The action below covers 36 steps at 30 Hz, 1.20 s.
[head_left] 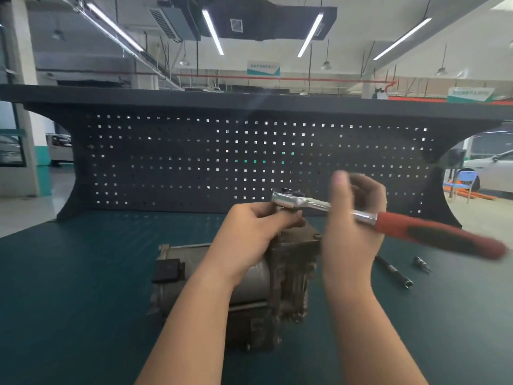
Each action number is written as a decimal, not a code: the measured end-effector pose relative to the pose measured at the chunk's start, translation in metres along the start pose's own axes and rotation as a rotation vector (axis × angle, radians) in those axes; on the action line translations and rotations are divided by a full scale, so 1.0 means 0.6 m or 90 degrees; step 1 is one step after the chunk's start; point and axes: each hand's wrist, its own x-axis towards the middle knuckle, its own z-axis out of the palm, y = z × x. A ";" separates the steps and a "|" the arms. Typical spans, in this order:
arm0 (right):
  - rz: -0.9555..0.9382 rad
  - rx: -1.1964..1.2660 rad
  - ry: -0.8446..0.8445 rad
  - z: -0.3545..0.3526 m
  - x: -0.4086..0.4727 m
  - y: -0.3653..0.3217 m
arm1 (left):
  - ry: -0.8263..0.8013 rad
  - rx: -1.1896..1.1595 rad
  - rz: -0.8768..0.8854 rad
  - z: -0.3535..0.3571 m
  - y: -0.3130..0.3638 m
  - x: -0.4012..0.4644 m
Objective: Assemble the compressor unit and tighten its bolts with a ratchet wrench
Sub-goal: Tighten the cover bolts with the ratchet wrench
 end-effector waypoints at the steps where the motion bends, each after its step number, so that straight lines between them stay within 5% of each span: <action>1: 0.117 0.088 -0.009 -0.003 0.008 0.004 | 0.007 -0.008 0.003 0.002 0.001 0.000; 3: 0.149 0.106 -0.065 -0.005 0.006 0.002 | 0.022 -0.024 0.007 0.005 0.003 0.000; 7: -0.300 -0.124 -0.199 0.019 -0.042 -0.017 | 0.024 -0.019 -0.009 -0.004 0.005 -0.002; 10: -0.411 -0.188 -0.259 0.036 -0.063 -0.021 | 0.061 0.038 -0.036 -0.014 -0.004 0.005; 14: -0.278 -0.155 -0.117 0.012 -0.024 -0.008 | -0.004 -0.059 -0.013 -0.008 0.002 -0.002; 19: 0.186 0.062 -0.074 -0.013 0.022 0.020 | 0.024 -0.035 0.026 -0.006 0.003 -0.001; 26: -0.369 -0.251 -0.119 0.037 -0.054 -0.016 | 0.028 0.060 0.034 -0.006 0.007 -0.011; 28: -0.420 -0.277 -0.152 0.042 -0.062 -0.018 | 0.031 0.096 0.026 -0.013 0.006 -0.010; 31: -0.257 -0.229 -0.095 0.023 -0.040 -0.009 | -0.020 -0.002 -0.004 -0.012 0.012 -0.012; 36: 0.260 0.125 -0.002 -0.010 0.014 0.008 | 0.020 -0.023 0.015 -0.005 0.004 -0.005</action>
